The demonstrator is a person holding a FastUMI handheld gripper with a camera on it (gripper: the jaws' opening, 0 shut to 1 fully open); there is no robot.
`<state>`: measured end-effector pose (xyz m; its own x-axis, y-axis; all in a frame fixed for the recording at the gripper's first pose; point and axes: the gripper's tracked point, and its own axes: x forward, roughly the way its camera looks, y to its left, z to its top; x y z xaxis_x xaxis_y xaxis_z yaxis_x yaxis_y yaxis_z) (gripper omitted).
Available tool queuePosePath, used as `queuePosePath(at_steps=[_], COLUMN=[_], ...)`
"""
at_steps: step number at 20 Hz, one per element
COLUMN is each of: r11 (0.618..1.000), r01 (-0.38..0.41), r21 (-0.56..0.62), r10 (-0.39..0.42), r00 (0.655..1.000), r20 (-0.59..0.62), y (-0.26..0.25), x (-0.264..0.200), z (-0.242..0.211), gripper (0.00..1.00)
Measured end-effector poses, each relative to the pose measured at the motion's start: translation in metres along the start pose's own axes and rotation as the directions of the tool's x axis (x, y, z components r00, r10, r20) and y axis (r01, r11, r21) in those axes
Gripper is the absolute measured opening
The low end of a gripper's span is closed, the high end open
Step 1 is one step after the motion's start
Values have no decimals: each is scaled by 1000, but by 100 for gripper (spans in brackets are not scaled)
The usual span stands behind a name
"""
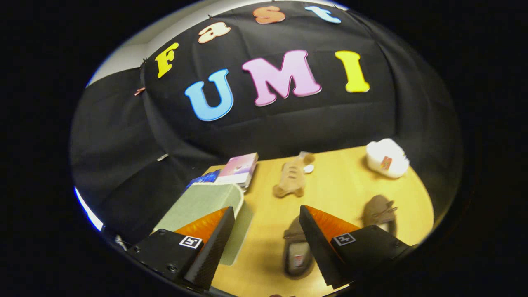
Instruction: Open the storage box then place both shoes into the box .Put the left shoe in first, then the right shoe, with the right side of both shoes facing outward in a uniform manner.
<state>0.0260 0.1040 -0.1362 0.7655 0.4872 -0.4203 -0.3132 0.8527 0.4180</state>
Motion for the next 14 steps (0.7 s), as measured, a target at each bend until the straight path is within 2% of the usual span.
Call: queuePosePath(at_steps=[4, 7, 9, 11, 14], r11=[972, 914, 851, 781, 657], r01=[-154, -286, -368, -399, -387], r21=[176, 287, 375, 481, 647], r10=[178, 353, 477, 567, 650], r00=[975, 911, 841, 775, 725], r20=[-131, -215, -256, -279, -227], y=[21, 47, 67, 78, 85], x=[23, 33, 34, 41, 50], z=[-40, -74, -96, -115, -114], gripper=[98, 98, 98, 98, 98])
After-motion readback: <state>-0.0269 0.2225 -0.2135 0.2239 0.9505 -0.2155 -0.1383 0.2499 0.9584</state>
